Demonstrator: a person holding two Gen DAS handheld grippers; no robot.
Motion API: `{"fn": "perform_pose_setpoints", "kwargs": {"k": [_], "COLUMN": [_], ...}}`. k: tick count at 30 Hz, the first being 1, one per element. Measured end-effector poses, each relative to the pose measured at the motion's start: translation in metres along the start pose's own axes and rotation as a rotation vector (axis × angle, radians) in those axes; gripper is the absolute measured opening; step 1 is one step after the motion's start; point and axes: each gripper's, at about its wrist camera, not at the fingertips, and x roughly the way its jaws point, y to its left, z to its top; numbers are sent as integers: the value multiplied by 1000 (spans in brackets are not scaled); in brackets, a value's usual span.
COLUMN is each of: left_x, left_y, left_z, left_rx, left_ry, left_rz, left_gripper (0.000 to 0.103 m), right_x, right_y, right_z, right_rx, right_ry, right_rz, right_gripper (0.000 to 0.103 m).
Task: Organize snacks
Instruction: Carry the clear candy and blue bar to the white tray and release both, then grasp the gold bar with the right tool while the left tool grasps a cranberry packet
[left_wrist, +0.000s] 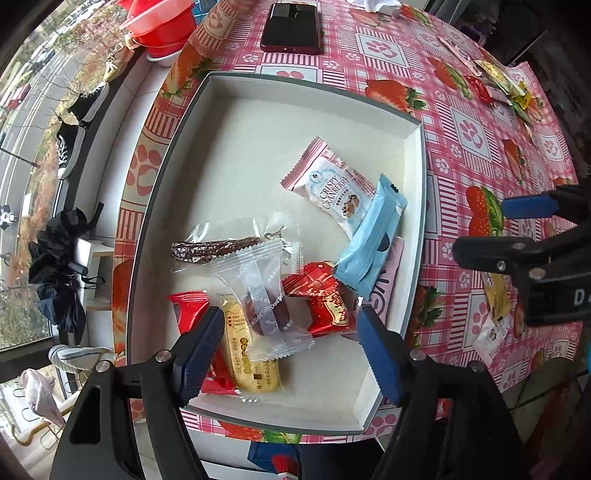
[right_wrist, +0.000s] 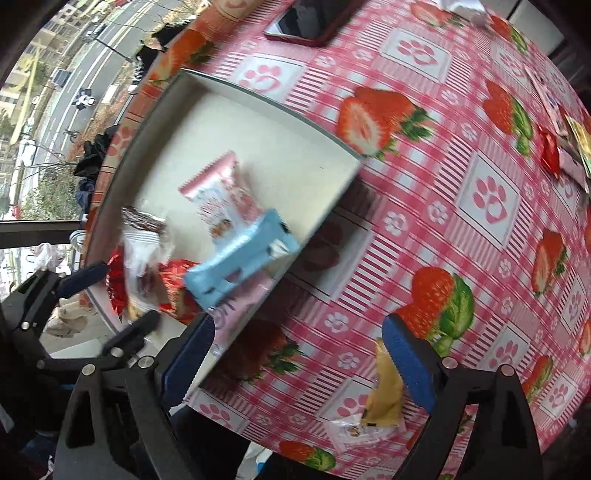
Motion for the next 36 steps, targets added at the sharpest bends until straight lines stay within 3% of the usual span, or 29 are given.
{"fn": "perform_pose_setpoints", "kwargs": {"k": [1, 7, 10, 15, 24, 26, 31, 32, 36], "left_x": [0, -2, -1, 1, 1, 4, 10, 12, 21], "left_y": [-3, -31, -47, -70, -99, -109, -138, -145, -179], "left_z": [1, 3, 3, 1, -12, -17, -26, -27, -34], "left_rx": [12, 109, 155, 210, 323, 363, 451, 467, 548], "left_ry": [-2, -2, 4, 21, 43, 53, 76, 82, 106], "left_rz": [-4, -25, -27, -26, -11, -7, -20, -26, -48], "left_gripper": [77, 77, 77, 77, 77, 77, 77, 77, 78], "right_x": [1, 25, 33, 48, 76, 79, 51, 45, 37], "right_y": [-13, -105, -124, -115, -63, -52, -72, -84, -123], "right_z": [-5, -46, -61, -72, -81, -82, -89, -92, -114], "right_rx": [24, 299, 332, 275, 190, 186, 174, 189, 276], "right_ry": [15, 135, 162, 176, 166, 156, 112, 102, 93], "right_rz": [-13, -73, -100, -104, -100, -91, -94, -73, -73], "right_gripper": [103, 103, 103, 103, 102, 72, 42, 38, 38]}}
